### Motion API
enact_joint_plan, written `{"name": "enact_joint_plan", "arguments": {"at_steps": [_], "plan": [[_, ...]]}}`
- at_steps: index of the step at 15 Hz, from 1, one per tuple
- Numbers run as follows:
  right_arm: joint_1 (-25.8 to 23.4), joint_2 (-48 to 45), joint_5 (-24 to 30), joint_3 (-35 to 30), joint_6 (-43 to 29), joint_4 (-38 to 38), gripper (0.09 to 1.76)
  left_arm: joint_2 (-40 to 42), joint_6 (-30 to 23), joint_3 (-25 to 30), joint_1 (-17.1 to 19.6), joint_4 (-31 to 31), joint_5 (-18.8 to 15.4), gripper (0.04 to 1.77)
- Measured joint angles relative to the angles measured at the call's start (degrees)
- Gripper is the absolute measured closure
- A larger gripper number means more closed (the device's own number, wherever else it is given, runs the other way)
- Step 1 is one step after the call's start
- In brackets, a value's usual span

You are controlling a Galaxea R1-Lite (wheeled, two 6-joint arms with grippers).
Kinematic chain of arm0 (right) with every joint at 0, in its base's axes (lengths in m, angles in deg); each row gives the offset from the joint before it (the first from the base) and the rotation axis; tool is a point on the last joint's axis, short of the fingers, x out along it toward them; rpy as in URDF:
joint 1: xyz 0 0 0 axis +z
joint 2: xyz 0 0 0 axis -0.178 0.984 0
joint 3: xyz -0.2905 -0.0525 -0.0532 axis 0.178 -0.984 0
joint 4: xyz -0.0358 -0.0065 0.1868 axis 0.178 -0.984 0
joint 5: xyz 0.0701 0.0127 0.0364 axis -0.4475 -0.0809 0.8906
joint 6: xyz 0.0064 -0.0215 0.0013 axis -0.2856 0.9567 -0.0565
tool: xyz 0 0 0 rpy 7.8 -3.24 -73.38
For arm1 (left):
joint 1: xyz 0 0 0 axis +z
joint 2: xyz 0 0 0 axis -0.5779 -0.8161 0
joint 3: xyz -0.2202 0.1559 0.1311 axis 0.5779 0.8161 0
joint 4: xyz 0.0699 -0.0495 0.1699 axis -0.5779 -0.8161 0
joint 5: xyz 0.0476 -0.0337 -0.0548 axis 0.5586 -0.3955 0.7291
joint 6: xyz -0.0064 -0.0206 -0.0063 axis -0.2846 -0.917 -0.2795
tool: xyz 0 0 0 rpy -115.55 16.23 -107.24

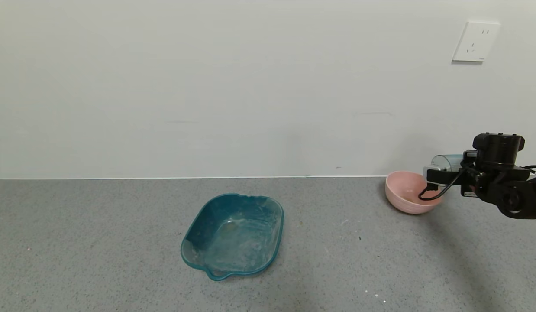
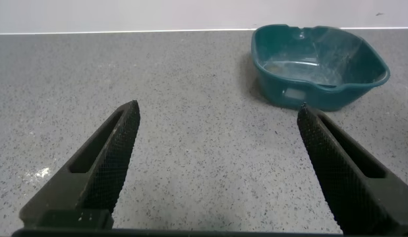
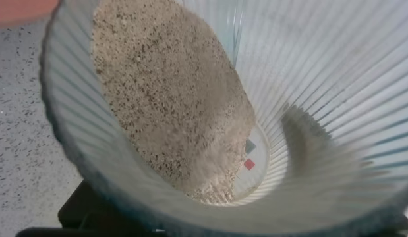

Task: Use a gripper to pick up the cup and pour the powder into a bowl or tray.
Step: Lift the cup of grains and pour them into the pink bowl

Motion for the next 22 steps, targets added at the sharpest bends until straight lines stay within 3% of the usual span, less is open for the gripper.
{"name": "enact_joint_plan", "arguments": {"at_steps": [13, 22], "plan": [[2.97, 1.67, -6.36, -0.12, 8.68, 4.10, 0.53, 0.00, -0.02, 0.00, 0.00, 0.00, 0.00, 0.09], [3.99, 1.84, -7.08, -0.50, 8.96, 3.91, 0.53, 0.00, -0.02, 0.00, 0.00, 0.00, 0.00, 0.09]]}}
